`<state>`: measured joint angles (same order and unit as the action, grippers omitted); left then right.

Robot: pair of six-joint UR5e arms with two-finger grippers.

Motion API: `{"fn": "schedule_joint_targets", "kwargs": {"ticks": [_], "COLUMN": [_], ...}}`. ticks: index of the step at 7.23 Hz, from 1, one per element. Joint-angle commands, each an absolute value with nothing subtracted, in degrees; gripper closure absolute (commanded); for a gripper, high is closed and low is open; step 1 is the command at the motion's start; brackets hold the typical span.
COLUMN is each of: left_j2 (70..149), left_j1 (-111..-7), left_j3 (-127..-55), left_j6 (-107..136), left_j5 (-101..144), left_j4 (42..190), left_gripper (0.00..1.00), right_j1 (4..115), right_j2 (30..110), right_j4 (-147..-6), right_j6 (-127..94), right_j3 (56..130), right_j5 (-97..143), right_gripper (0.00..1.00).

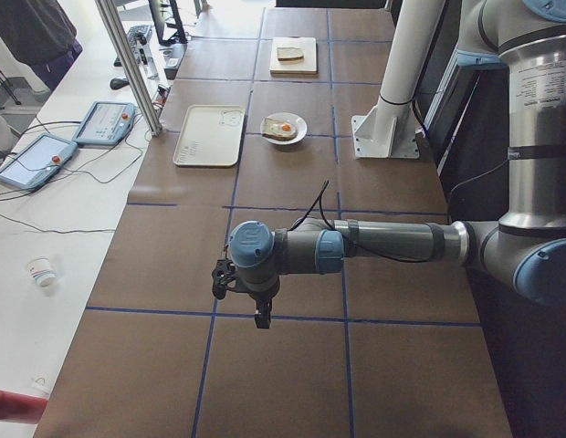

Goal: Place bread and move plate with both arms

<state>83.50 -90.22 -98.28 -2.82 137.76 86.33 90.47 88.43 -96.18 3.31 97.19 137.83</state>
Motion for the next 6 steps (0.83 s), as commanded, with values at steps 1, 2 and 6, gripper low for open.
{"fn": "schedule_joint_targets", "kwargs": {"ticks": [1, 2, 6], "left_j2": [84.55, 85.07, 85.61], "left_j1": [-90.0, -89.74, -83.6], "left_j3": [-100.36, -100.89, -100.9], "left_j6": [-2.29, 2.33, 18.87], "left_j5": [141.47, 144.2, 144.49], "left_j4": [86.49, 87.01, 99.22], "left_gripper": [0.0, 0.0, 0.0], "right_j1": [88.34, 88.07, 78.18], "right_j2": [88.5, 88.68, 97.18], "right_j4": [-96.24, -96.15, -67.19], "right_j6": [0.63, -0.86, -27.83], "right_j3": [97.12, 97.29, 97.57], "right_j5": [138.33, 139.73, 138.01], "right_gripper": [0.0, 0.0, 0.0]}}
